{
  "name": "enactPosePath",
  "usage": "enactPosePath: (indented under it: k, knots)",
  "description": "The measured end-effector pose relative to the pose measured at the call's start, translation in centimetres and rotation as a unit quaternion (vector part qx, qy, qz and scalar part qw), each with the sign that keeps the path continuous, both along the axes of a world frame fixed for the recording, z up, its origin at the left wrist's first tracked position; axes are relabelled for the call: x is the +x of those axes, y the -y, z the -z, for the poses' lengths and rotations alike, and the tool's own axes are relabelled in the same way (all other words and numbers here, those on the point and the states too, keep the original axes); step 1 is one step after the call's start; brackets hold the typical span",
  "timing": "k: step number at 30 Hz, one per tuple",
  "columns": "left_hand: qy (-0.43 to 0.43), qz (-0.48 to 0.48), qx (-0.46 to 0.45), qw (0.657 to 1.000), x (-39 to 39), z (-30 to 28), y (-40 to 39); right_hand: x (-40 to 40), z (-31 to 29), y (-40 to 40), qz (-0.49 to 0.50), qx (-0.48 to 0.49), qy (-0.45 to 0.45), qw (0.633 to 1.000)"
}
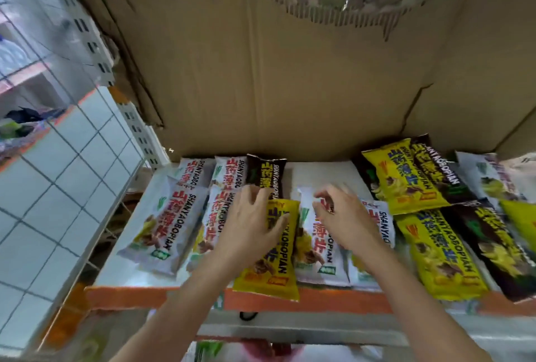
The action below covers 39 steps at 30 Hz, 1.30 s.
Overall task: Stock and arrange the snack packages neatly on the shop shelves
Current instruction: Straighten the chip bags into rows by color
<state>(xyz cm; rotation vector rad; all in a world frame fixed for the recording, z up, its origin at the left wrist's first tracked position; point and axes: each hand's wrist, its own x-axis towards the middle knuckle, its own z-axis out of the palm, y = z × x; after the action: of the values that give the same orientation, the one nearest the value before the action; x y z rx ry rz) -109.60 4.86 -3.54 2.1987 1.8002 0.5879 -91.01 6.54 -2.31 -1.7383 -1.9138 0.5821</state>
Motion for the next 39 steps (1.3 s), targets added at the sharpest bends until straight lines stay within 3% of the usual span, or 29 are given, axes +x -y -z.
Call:
enactPosePath:
  k: [4, 7, 11, 14, 17, 20, 24, 28, 31, 36, 39]
  knots:
    - [-0.155, 0.021, -0.133, 0.979, 2.9, 1.3, -1.5, 5.4, 2.1, 1.5, 0.099, -0.078, 0.181, 0.975]
    - [-0.117, 0.031, -0.169, 0.978, 3.4, 2.2, -2.1, 6.2, 3.9, 2.8, 0.119, -0.143, 0.17, 0.968]
    - [-0.054, 0.034, -0.129, 0.99, 2.9, 2.8, -2.2, 4.9, 4.3, 3.2, 0.126, -0.081, 0.106, 0.983]
    - [0.037, -0.027, -0.115, 0.992, 2.7, 3.1, -2.3, 3.4, 4.4, 3.1, 0.1, -0.119, 0.093, 0.983]
    - [0.023, -0.089, -0.164, 0.982, 3.1, 2.8, -3.4, 2.3, 4.9, 3.0, 0.075, -0.159, 0.153, 0.972]
    - [0.007, -0.107, -0.181, 0.978, 3.3, 2.4, -4.8, 2.1, 4.6, 2.5, 0.084, -0.178, 0.147, 0.969]
    - [0.028, -0.048, -0.199, 0.978, 3.2, 1.3, -6.5, 2.4, 4.6, 2.2, 0.097, -0.187, 0.136, 0.968]
    - [0.113, -0.039, -0.089, 0.989, 1.9, -1.5, -6.5, 2.3, 4.8, 2.2, 0.1, -0.163, 0.149, 0.97]
    - [0.203, -0.047, -0.005, 0.978, -0.3, -4.3, -5.7, 1.8, 4.9, 1.7, 0.099, -0.151, 0.155, 0.971]
    - [0.411, -0.071, -0.013, 0.909, -3.9, -8.4, -4.0, -2.3, 4.7, -3.8, 0.048, -0.114, 0.147, 0.981]
    - [0.458, -0.065, -0.04, 0.886, -5.3, -8.7, -3.1, -4.4, 4.7, -6.7, 0.019, -0.103, 0.101, 0.989]
